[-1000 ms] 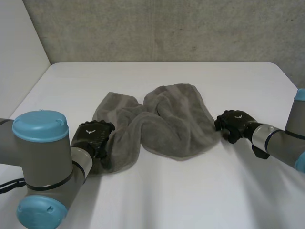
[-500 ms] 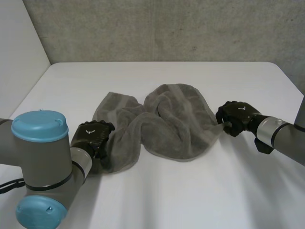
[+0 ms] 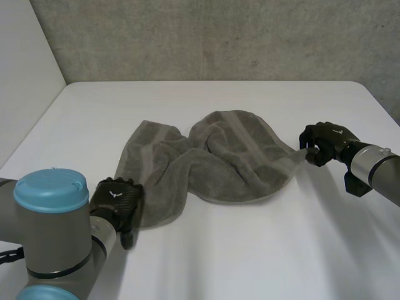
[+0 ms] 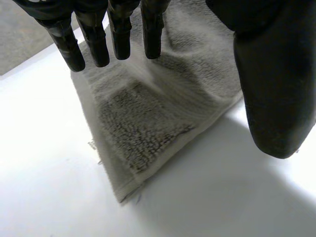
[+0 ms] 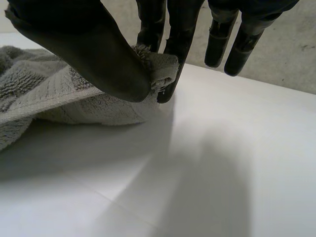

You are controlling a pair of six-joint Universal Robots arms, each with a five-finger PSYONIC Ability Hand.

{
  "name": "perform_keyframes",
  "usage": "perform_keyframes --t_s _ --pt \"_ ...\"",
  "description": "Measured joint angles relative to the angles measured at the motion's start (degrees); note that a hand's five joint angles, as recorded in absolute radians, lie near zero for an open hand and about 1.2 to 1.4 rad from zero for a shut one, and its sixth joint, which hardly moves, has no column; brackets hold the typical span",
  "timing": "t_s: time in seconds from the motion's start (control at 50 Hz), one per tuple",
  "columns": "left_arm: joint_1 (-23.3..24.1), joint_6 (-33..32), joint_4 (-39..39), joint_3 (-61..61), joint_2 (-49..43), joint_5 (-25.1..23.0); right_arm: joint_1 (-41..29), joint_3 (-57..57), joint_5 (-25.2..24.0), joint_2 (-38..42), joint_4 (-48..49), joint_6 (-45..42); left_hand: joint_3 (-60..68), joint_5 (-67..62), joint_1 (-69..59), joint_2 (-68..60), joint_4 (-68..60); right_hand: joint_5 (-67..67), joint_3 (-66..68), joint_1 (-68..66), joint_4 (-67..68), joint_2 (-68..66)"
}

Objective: Fold the towel.

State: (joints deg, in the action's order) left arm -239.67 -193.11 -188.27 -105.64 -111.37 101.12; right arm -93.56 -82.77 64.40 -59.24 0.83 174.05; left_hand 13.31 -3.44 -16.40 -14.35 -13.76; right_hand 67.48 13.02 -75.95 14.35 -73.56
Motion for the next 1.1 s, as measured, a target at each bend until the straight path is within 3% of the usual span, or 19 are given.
perform_keyframes --t_s 0.56,0.64,0.78,0.96,1.1 --pt "-4.73 -6.45 -5.23 -1.01 -1.65 0.28 -0.14 -0.55 -1.19 0.09 0.12 -1.17 0.0 -8.95 -5.04 -7.52 0.0 0.0 0.0 0.0 0.0 0.0" --pt "-4.9 -6.42 -5.19 -0.86 -2.21 0.13 -0.13 -0.55 -1.22 0.09 0.08 -1.17 0.0 -18.46 -14.54 -17.22 0.0 0.0 0.0 0.0 0.0 0.0" --pt "-4.96 -6.35 -5.08 -0.31 -3.17 -0.41 -0.1 -0.55 -1.21 0.04 -0.06 -1.11 0.0 -60.82 -57.42 -59.52 0.0 0.0 0.0 0.0 0.0 -0.01" --pt "-5.77 -6.26 -4.18 0.62 -3.4 -3.59 0.38 -0.53 -1.06 -0.85 -0.53 -0.93 0.0 -62.05 -57.84 -60.23 0.0 0.0 0.0 -0.01 0.0 0.0" --pt "-8.02 -6.0 -2.59 0.72 3.14 -6.0 2.53 -0.41 -2.63 -4.8 -4.79 -1.88 0.0 -62.05 -57.85 -60.23 0.0 0.0 0.0 -0.01 0.0 -0.01"
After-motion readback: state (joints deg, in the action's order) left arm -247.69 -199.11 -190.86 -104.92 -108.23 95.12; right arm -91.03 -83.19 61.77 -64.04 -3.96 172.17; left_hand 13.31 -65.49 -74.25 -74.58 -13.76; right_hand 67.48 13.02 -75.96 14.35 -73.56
